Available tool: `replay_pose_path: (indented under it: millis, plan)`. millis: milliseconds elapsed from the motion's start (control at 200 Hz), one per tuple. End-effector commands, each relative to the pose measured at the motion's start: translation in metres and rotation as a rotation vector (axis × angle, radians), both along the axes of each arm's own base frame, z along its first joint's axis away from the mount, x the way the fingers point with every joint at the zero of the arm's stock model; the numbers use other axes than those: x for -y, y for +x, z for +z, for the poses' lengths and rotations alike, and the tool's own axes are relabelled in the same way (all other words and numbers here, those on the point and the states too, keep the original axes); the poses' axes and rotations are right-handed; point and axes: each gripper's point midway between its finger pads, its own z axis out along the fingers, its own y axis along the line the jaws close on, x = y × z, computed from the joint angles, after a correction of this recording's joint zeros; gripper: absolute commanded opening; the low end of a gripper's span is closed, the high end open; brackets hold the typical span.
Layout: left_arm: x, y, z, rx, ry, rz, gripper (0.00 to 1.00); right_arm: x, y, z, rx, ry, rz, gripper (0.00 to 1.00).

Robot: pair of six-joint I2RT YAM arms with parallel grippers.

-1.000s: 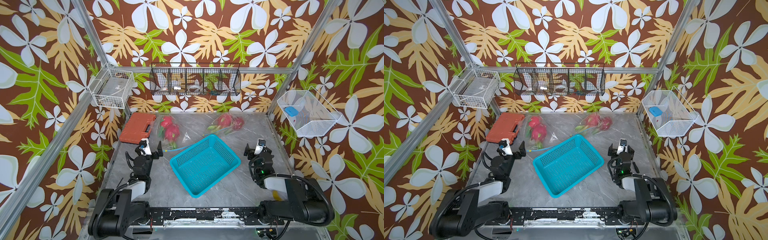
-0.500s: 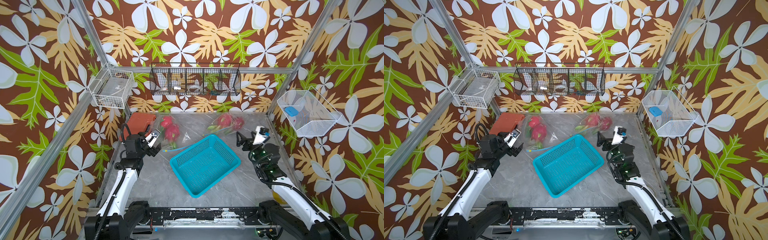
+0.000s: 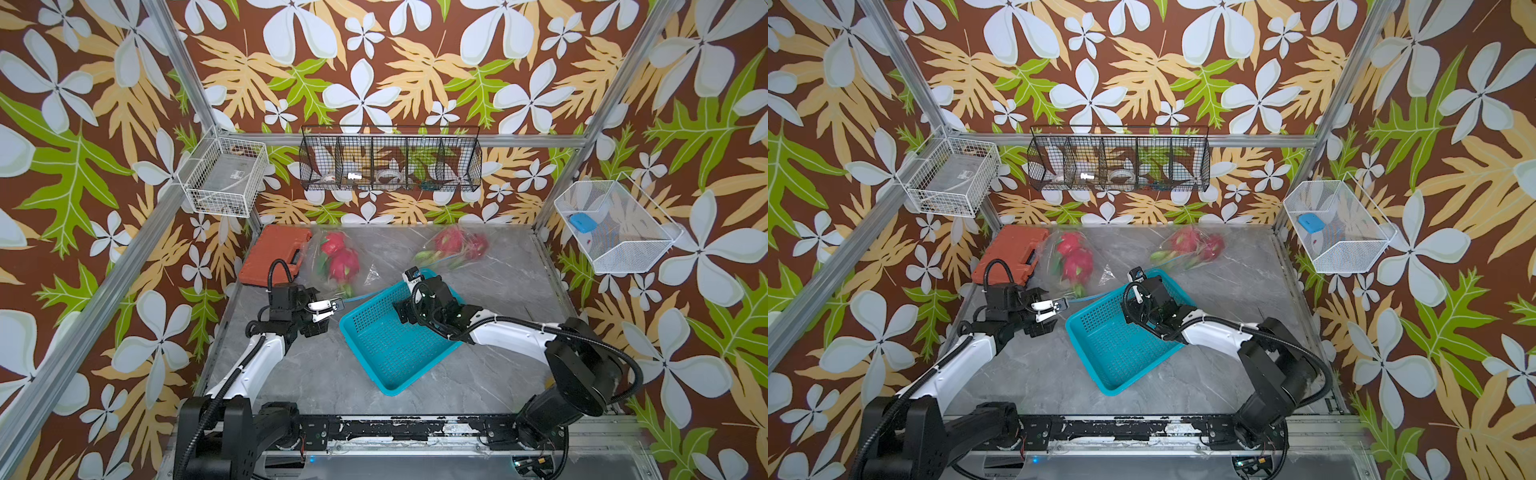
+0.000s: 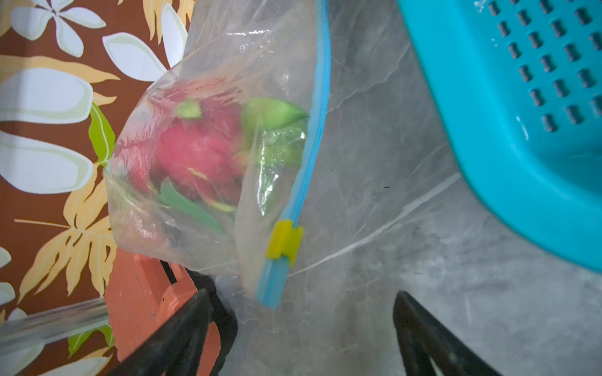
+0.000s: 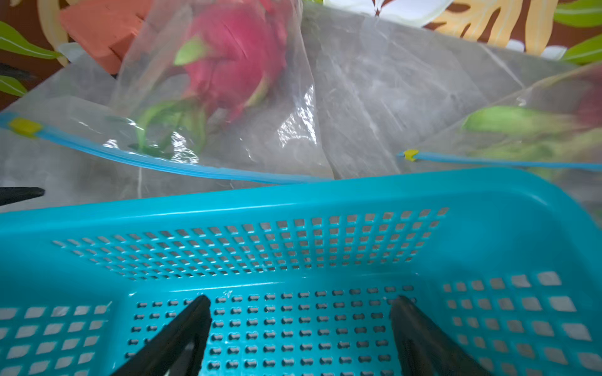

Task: Open the zip-top bag and take out the dragon fruit
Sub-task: Adjust the basket at the center of the board.

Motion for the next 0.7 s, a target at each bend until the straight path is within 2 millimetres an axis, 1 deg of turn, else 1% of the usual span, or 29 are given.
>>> replay_pose_path:
  millis: [0, 75, 130, 185, 250, 310, 355, 430, 550, 636, 696]
  plan:
    - [0.003, 0.019, 0.013, 0.104, 0.077, -0.077, 0.84, 0.001, 0.003, -0.015, -0.044, -0.026, -0.039, 0.87]
    - [0.004, 0.028, 0.019, 0.120, 0.078, -0.074, 0.81, 0.010, 0.010, -0.023, -0.052, -0.057, -0.088, 0.87]
    - [0.007, 0.032, 0.023, 0.132, 0.074, -0.081, 0.78, 0.022, 0.017, -0.029, -0.068, -0.071, -0.141, 0.87]
    - [0.013, 0.034, 0.026, 0.148, 0.072, -0.098, 0.75, 0.039, 0.024, -0.035, -0.092, -0.069, -0.203, 0.86]
    - [0.019, 0.033, 0.027, 0.169, 0.082, -0.119, 0.68, 0.062, 0.030, -0.039, -0.104, -0.062, -0.279, 0.85]
    - [0.025, 0.032, 0.027, 0.182, 0.095, -0.141, 0.61, 0.084, 0.031, -0.044, -0.108, -0.066, -0.348, 0.85]
    - [0.027, 0.031, 0.025, 0.188, 0.110, -0.146, 0.54, 0.099, 0.031, -0.043, -0.103, -0.065, -0.394, 0.84]
    - [0.028, 0.031, 0.024, 0.191, 0.133, -0.146, 0.40, 0.121, 0.028, -0.040, -0.079, -0.079, -0.462, 0.85]
    - [0.027, 0.029, 0.027, 0.196, 0.149, -0.142, 0.19, 0.146, 0.021, -0.029, -0.025, -0.115, -0.548, 0.84]
    - [0.026, 0.026, 0.036, 0.208, 0.140, -0.131, 0.00, 0.155, 0.018, -0.020, 0.001, -0.111, -0.582, 0.84]
    - [0.026, 0.025, 0.044, 0.222, 0.134, -0.122, 0.00, 0.152, 0.016, -0.009, 0.030, -0.076, -0.559, 0.81]
